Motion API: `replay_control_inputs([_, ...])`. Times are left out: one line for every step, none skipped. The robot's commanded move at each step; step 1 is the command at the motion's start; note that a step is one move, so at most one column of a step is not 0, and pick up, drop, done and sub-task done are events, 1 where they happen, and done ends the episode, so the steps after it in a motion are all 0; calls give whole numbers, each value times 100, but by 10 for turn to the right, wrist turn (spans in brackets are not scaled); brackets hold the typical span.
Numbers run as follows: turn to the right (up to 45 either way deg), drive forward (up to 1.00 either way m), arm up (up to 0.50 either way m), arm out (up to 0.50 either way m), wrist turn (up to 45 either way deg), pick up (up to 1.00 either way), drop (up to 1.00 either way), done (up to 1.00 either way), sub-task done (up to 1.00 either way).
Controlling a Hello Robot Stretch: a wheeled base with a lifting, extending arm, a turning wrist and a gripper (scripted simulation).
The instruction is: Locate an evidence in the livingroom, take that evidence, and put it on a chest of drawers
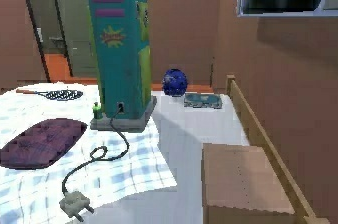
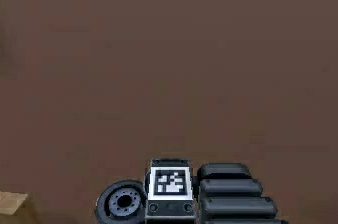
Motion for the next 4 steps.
replay_control_inputs([450, 0, 0, 0, 0, 0, 0, 0, 0])
replay_control_inputs([300, 0, 0, 0, 0, 0, 0, 0, 0])
replay_control_inputs([30, 0, 0, 0, 0, 0, 0, 0, 0])
replay_control_inputs([0, 0, 0, 24, 0, 0, 0, 0, 0])
